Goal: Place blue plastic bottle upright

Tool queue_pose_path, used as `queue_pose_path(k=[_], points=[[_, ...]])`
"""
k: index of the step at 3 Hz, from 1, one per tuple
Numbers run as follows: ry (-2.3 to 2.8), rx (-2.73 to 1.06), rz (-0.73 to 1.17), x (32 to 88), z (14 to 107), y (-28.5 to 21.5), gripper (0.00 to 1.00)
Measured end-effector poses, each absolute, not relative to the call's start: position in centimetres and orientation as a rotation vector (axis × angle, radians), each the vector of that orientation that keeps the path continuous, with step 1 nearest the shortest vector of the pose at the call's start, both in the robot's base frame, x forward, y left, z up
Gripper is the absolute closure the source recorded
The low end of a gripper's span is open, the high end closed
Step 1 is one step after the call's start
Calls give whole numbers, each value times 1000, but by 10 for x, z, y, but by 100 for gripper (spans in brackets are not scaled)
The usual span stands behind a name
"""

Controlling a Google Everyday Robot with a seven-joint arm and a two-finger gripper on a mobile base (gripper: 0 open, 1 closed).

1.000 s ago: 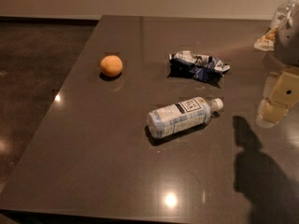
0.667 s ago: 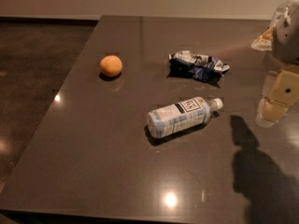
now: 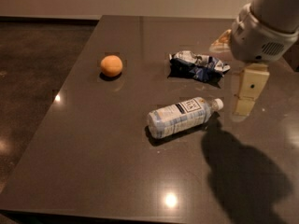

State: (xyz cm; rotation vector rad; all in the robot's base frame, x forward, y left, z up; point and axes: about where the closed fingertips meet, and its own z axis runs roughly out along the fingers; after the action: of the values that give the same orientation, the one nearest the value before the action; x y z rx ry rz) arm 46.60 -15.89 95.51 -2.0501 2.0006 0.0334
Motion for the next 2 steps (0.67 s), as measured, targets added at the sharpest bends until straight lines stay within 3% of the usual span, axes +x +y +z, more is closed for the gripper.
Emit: queue_pose_path(k=[2], points=[[1717, -2356, 44, 489, 908, -140, 0]])
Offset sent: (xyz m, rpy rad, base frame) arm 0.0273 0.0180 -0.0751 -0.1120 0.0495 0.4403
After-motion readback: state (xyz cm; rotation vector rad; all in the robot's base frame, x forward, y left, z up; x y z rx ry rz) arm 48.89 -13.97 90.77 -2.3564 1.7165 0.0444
